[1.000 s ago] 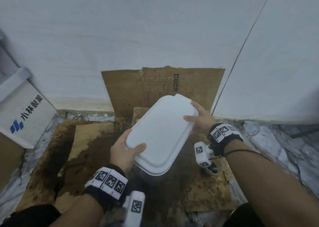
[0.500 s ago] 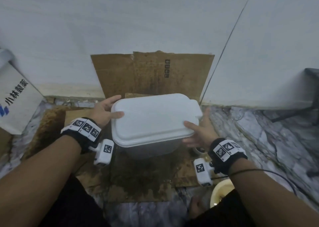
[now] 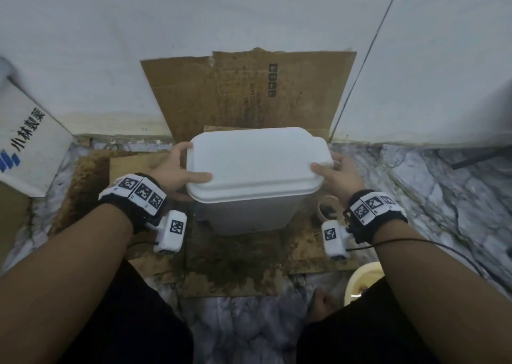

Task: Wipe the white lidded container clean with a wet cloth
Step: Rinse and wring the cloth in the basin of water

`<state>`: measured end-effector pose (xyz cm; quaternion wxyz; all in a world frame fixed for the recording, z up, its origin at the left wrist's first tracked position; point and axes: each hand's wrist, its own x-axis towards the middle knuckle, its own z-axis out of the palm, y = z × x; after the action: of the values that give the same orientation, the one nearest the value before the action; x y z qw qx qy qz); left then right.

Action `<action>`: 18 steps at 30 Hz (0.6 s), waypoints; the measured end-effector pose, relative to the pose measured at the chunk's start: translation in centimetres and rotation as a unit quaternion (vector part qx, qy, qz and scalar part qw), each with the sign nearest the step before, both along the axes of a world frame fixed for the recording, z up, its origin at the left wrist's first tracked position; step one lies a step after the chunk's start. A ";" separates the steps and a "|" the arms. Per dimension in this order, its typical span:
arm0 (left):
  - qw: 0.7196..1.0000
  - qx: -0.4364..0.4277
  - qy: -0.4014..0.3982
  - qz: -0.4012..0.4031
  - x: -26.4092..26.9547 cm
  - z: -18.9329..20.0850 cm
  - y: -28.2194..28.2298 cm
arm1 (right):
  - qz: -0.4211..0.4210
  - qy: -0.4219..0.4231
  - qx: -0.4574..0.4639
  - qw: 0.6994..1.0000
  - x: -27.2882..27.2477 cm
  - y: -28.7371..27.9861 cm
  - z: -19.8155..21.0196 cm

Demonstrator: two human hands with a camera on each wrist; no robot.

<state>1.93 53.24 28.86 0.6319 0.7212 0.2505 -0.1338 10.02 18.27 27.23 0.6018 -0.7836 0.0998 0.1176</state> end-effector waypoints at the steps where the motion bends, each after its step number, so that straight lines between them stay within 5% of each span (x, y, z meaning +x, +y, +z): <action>1: 1.000 -0.002 -0.011 0.000 -0.1 0.0 -0.1 | -0.006 -0.003 0.004 1.000 0.1 0.1 0.2; 18: 0.998 -0.055 -0.009 -0.028 -2.2 1.4 0.8 | 0.041 0.007 0.013 0.999 -2.1 0.5 -0.2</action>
<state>-0.28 54.00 30.28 0.6685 0.6936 0.2165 -0.1585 7.91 18.79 27.06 0.6059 -0.7782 0.0707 0.1492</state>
